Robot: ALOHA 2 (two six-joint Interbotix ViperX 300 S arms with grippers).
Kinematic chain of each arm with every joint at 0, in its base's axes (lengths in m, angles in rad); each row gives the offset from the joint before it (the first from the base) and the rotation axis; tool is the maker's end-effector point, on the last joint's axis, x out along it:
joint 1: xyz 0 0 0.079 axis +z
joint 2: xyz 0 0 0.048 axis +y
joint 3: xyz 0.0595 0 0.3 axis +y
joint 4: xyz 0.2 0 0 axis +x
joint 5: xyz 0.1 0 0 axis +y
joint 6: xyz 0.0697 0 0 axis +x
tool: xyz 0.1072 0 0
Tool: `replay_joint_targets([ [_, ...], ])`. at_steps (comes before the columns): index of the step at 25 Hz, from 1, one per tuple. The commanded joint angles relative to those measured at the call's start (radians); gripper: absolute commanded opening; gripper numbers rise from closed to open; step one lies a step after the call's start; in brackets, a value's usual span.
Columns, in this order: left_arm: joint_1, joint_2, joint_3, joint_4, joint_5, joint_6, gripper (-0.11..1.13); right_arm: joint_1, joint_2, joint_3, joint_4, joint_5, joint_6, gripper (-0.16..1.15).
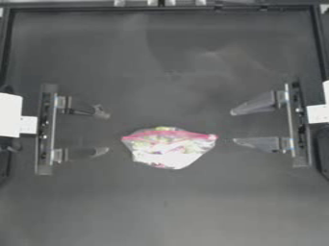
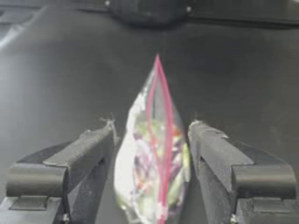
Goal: Put candy in bag
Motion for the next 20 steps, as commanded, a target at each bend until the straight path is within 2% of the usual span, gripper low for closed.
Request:
replay_joint_targets([
  [1, -0.002, -0.025, -0.002, -0.002, 0.002, 0.002, 0.95, 0.0, -0.021, -0.005, 0.005, -0.008, 0.002, 0.87],
  [20, -0.002, -0.129, 0.063, -0.002, 0.005, 0.0, 0.95, -0.006, -0.121, 0.069, 0.006, -0.038, 0.002, 0.87],
])
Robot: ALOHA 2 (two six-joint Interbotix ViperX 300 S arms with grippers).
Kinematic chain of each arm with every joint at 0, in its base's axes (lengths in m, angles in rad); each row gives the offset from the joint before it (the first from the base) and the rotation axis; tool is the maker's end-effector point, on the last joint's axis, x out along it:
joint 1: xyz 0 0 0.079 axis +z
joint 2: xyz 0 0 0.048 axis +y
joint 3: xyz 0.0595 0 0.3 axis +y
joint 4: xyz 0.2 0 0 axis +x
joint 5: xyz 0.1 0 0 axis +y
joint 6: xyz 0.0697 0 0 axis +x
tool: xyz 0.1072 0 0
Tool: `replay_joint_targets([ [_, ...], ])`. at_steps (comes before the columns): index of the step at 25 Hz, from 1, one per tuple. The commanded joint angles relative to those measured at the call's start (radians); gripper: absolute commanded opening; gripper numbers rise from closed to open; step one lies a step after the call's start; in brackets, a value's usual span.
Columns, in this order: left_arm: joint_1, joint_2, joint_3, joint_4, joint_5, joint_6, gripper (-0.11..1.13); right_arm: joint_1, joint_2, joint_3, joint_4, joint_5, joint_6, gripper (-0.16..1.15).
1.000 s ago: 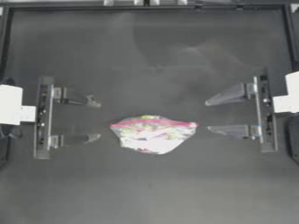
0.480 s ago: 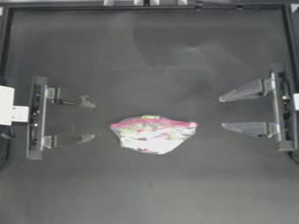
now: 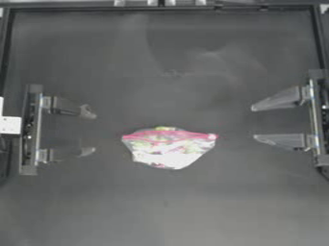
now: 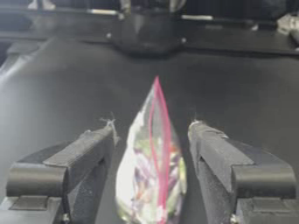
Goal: Put candy in bag
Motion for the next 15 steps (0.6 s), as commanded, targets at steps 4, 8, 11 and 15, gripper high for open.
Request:
replay_joint_targets([
  [4, 0.0, -0.04, 0.003, -0.002, -0.003, 0.0, 0.95, -0.009, -0.015, 0.006, 0.003, -0.029, 0.002, 0.87],
  [8, 0.0, -0.071, 0.012, -0.002, -0.003, 0.0, 0.95, -0.011, -0.032, 0.014, 0.006, -0.029, 0.002, 0.87],
  [11, 0.0, -0.084, 0.014, -0.002, 0.005, 0.0, 0.95, -0.015, -0.049, 0.02, 0.009, -0.029, 0.002, 0.87],
  [15, 0.0, -0.107, 0.023, -0.002, 0.011, 0.0, 0.95, -0.017, -0.078, 0.029, 0.017, -0.029, 0.002, 0.87],
])
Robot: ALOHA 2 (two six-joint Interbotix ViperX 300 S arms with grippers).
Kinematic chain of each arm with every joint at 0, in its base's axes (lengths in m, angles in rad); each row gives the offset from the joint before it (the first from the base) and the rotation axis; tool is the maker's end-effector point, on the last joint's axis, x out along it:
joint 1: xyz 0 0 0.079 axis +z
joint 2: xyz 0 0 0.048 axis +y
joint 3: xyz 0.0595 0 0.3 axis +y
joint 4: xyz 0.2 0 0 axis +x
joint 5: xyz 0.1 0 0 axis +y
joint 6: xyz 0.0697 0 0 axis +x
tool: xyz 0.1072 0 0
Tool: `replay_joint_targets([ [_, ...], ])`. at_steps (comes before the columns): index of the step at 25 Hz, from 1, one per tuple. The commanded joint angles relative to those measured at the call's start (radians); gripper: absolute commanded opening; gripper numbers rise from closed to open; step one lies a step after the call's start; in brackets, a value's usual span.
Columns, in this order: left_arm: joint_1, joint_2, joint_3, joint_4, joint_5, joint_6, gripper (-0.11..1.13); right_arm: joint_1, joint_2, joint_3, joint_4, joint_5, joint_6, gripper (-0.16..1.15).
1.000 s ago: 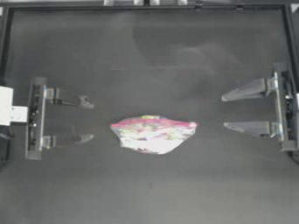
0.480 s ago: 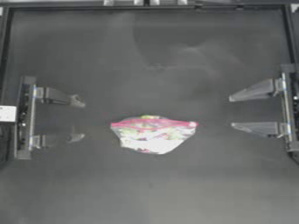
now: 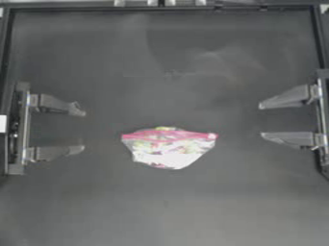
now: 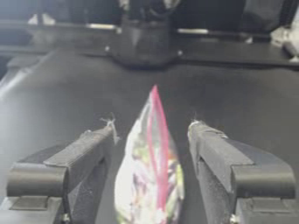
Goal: Put candy in bag
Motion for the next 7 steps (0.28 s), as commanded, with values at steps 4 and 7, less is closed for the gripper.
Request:
replay_joint_targets([
  [4, 0.003, -0.051, 0.012, -0.002, -0.002, 0.0, 0.95, -0.002, -0.032, -0.002, 0.018, -0.008, -0.002, 0.87],
  [7, 0.005, -0.074, 0.02, -0.002, 0.0, 0.0, 0.95, -0.002, -0.038, -0.002, 0.018, -0.008, -0.002, 0.87],
])
